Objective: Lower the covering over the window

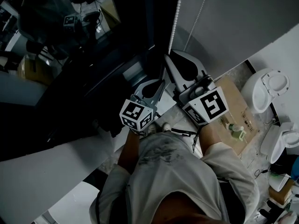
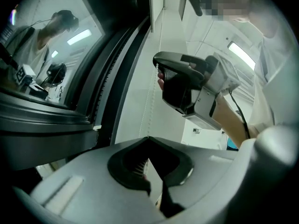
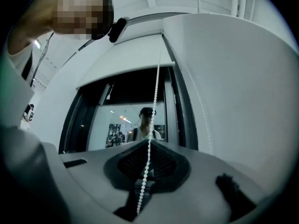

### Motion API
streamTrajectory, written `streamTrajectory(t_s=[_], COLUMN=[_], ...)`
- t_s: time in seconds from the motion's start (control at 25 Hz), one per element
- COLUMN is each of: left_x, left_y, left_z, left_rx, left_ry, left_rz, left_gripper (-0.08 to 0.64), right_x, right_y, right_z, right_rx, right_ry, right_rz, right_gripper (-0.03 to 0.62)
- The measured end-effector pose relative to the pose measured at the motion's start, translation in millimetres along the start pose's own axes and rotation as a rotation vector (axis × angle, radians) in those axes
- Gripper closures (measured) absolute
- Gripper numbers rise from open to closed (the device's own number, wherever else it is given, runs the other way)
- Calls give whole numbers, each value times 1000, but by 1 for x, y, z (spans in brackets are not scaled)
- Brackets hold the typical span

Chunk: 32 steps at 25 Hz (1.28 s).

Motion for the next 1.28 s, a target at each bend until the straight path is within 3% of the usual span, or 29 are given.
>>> streamTrajectory(t_s=[0.32, 0.64, 0.84, 1.28], left_x=[8, 21, 26, 27], left_y=[0, 7, 7, 4], left_z=[-12, -44, -73, -107], left_rx=[-32, 9, 12, 1], left_ry=[2, -89, -164, -227], left_rz=[18, 16, 22, 46], left_gripper=[541, 433, 426, 425], right_x=[0, 4, 3, 14], right_y=[-3, 0, 4, 13], right_z=[2, 29, 45, 74], right_rx=[-25, -72, -98, -134], right_ry=[-21, 51, 98, 173], right_rz=[10, 9, 4, 10], right_gripper=[575, 575, 575, 575])
Point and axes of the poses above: the fingertips, and each gripper's own axes: x backward along the fingers, y to its left, z out of its underside, the point moved 9 cm from there along x, backward along the fingers, and after that the axes turned 13 degrees about -z, right-handed, at the moved point
